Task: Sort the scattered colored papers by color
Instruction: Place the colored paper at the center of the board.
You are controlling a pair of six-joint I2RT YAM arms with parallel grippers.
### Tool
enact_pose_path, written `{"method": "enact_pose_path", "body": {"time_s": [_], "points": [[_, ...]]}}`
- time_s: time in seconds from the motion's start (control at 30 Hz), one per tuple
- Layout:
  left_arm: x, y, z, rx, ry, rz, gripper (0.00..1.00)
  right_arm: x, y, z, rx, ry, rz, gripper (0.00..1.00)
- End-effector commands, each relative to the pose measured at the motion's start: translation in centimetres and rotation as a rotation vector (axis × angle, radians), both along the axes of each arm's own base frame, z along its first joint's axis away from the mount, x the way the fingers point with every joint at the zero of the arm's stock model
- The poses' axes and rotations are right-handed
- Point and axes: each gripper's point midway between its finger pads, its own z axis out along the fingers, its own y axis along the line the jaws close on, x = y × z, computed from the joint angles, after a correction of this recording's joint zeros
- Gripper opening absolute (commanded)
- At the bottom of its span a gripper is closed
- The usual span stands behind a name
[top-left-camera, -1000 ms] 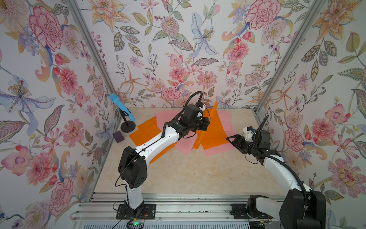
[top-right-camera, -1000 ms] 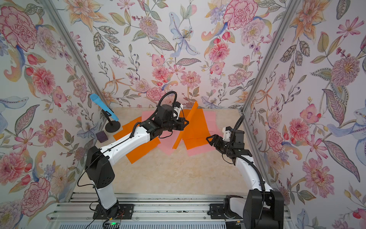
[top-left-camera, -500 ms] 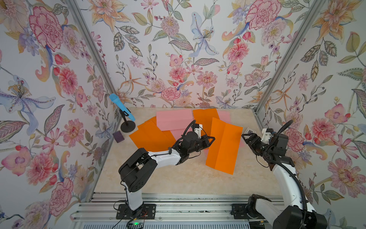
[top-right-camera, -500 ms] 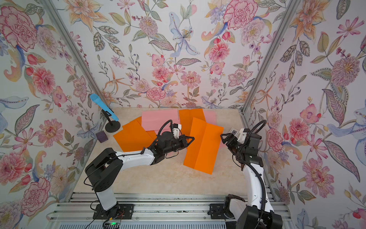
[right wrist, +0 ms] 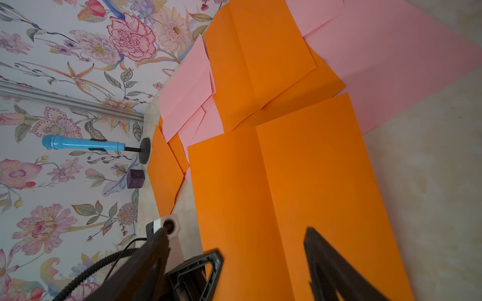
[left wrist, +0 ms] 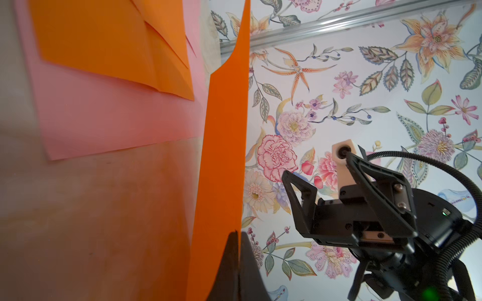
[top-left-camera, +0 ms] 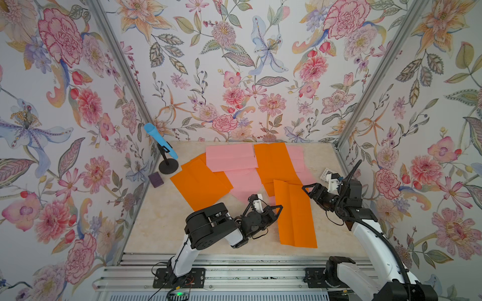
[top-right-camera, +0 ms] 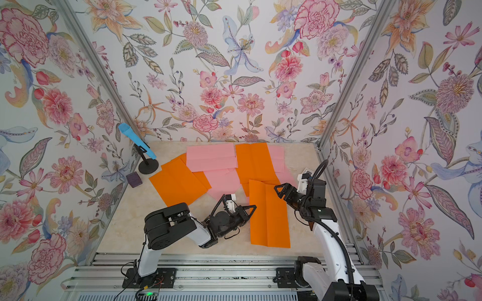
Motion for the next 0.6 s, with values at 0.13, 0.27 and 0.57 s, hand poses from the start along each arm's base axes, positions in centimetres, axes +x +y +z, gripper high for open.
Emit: {"method": "enact_pose_path", "body": {"time_s": [0.13,0.27,0.57], "points": [[0.5,0.3,1.5,-0.098,0.014,0.062,0.0,-2.9,0.4,-4.5,-0.042,0.096,0.023,0.83],[0.4,-0.8,0.5,-0.106,0.035,0.027,0.0,-3.9,1.4,-6.8,-0.067,0.149,0.054,0.83],[0.0,0.3,-2.2,-0.046,0.109,0.019,0.0,-4.2,2.6,-10.2,-0.071,0.206,0.056,0.83]]}}
